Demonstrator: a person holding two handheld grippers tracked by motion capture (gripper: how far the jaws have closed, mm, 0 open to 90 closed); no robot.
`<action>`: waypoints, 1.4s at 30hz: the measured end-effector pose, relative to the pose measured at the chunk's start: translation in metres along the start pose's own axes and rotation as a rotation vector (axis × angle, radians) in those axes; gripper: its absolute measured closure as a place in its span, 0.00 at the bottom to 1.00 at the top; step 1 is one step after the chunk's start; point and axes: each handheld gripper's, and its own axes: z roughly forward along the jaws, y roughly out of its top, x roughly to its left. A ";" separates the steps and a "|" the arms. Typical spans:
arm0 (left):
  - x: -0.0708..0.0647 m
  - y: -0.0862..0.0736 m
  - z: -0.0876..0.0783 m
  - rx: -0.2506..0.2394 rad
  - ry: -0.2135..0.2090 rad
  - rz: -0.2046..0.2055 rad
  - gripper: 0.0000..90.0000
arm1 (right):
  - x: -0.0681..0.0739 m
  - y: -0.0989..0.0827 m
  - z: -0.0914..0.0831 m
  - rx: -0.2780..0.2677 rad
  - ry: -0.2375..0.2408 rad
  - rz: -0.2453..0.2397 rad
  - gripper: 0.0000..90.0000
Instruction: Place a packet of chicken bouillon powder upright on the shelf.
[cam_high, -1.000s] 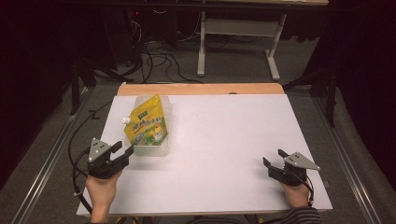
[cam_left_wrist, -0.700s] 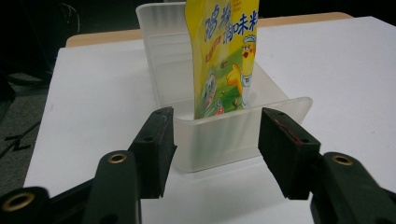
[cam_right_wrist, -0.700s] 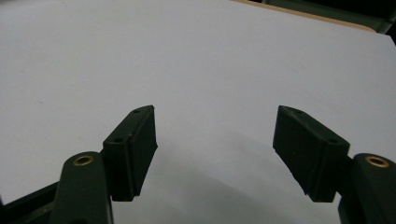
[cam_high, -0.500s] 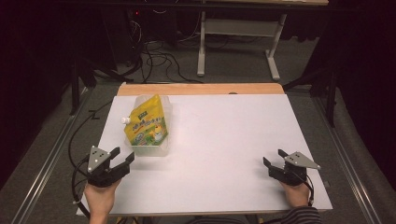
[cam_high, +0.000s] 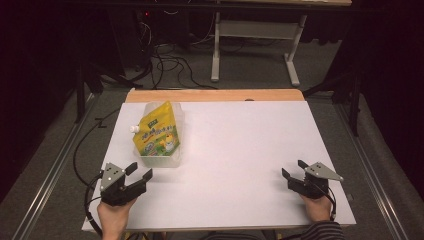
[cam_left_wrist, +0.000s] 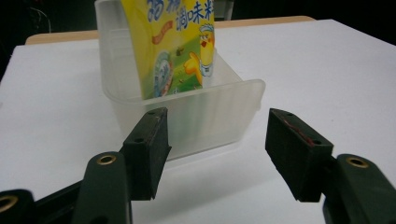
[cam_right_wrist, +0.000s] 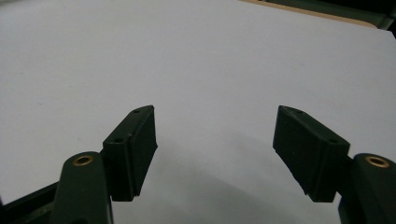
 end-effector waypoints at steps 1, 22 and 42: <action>-0.001 0.000 0.001 -0.001 -0.007 0.003 0.44 | 0.000 0.000 0.000 0.000 0.000 -0.001 0.34; -0.029 0.002 0.024 -0.002 -0.085 0.043 0.39 | 0.000 0.000 -0.001 -0.003 -0.002 0.003 0.34; -0.052 0.010 0.046 0.002 -0.126 0.063 0.37 | -0.001 0.000 -0.001 -0.009 0.001 0.009 0.34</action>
